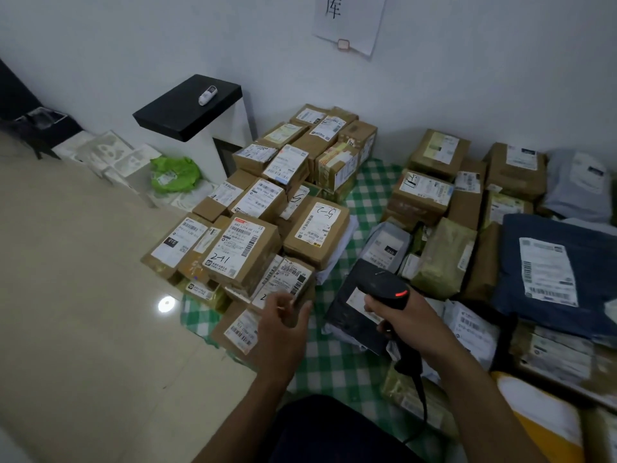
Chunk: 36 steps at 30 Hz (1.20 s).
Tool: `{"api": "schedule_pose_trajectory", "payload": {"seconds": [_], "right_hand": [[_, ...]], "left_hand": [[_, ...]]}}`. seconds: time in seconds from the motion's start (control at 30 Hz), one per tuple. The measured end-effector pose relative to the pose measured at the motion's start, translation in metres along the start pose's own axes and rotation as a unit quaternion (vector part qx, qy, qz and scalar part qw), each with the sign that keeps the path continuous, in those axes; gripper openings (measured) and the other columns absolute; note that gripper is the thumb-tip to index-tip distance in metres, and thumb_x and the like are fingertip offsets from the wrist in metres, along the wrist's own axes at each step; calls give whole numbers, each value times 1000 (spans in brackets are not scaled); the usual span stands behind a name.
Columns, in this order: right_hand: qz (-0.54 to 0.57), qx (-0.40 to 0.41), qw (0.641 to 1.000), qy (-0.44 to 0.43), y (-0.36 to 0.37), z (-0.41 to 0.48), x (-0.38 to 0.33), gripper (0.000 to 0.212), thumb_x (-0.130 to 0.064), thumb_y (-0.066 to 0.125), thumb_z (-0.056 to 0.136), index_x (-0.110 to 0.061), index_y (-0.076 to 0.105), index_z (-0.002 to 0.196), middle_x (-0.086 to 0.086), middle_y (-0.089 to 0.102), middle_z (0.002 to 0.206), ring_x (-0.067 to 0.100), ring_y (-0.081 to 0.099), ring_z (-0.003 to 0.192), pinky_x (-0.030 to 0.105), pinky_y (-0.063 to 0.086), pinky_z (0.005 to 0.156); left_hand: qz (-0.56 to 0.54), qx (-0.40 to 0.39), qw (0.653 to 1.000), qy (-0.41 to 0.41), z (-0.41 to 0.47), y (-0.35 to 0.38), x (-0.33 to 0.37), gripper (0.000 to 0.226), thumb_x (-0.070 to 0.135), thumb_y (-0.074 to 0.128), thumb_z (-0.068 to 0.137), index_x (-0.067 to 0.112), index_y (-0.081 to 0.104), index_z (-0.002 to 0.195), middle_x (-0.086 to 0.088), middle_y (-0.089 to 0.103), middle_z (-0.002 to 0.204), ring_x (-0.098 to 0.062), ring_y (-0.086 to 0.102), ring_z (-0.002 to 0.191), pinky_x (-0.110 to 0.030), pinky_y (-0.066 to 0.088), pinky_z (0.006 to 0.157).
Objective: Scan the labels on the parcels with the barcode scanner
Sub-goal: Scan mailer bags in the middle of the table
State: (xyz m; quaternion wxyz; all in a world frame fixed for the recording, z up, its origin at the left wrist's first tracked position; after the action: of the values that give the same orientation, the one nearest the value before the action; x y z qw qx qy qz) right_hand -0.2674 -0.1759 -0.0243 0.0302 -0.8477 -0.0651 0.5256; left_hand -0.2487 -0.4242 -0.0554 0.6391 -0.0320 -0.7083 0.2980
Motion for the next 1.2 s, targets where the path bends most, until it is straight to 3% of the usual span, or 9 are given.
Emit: {"api": "schedule_pose_trajectory", "payload": {"seconds": [0.07,0.13,0.27,0.4,0.5,0.63,0.9,1.1,1.2], "right_hand": [[15,21,1000,9,-12,-3,6,23,-28,74,96,-23,68,117,2,78,96,16,64,62,31,53,62],[25,39,999,18,-23,-6,11,22,-27,73,96,-23,68,117,2,78,97,15,64,63,29,53,61],[34,63,997,21,-39,-15,19,19,-27,74,96,-24,71,114,5,77,97,15,64,64,30,51,63],[37,84,996,20,-51,-24,25,18,-26,74,95,-24,71,112,8,76,96,15,63,61,27,52,58],[48,96,994,32,-58,-28,35,19,-29,75,95,-23,71,112,4,76,91,17,62,59,30,50,58],[66,119,990,46,-67,-30,46,21,-30,76,93,-21,71,111,7,76,95,16,63,60,27,48,55],[90,132,987,36,-72,-23,48,21,-27,74,96,-21,69,115,11,75,104,16,66,62,25,50,55],[148,205,967,9,-77,-18,44,35,-30,77,93,-31,64,126,-6,74,116,20,76,96,32,56,72],[191,229,954,5,-79,-15,42,46,-36,79,90,-34,62,132,-9,72,124,19,71,111,34,57,76]], "left_hand": [[21,-151,988,26,4,39,14,20,22,78,91,27,60,99,10,65,89,-2,62,81,-19,54,70],[25,-261,965,-6,5,76,13,24,23,77,92,27,61,109,14,66,101,4,63,90,-19,56,81],[72,-350,934,-33,8,130,1,31,14,76,87,21,55,108,2,63,107,-17,63,103,-32,53,88],[137,-341,929,-39,18,159,-28,39,16,77,82,16,58,116,-1,60,114,-22,61,110,-28,47,87],[160,-329,929,-50,28,174,-51,54,17,74,85,13,46,131,-7,56,127,-25,57,115,-37,48,96],[166,-320,931,-55,34,174,-53,24,8,63,95,21,50,111,-5,65,114,-21,60,101,-44,54,96],[43,-281,959,-5,27,130,16,31,1,58,101,13,66,128,5,66,116,-10,59,107,-22,46,91],[-67,-227,971,16,28,82,48,30,7,62,100,30,65,119,15,67,117,4,63,107,-22,54,89],[-144,-254,956,-31,24,83,52,32,7,63,100,32,65,120,11,70,121,-4,67,111,-31,60,89]]}}
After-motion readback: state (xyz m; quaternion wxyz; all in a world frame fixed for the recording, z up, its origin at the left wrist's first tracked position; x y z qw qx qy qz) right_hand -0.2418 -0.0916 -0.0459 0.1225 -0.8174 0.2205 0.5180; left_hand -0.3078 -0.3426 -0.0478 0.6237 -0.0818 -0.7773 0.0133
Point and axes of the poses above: each hand's wrist, its own z-axis towards the middle knuckle, its own y-axis out of the palm, x = y × z, the point moved 8 cm from there along z, towards the middle knuckle
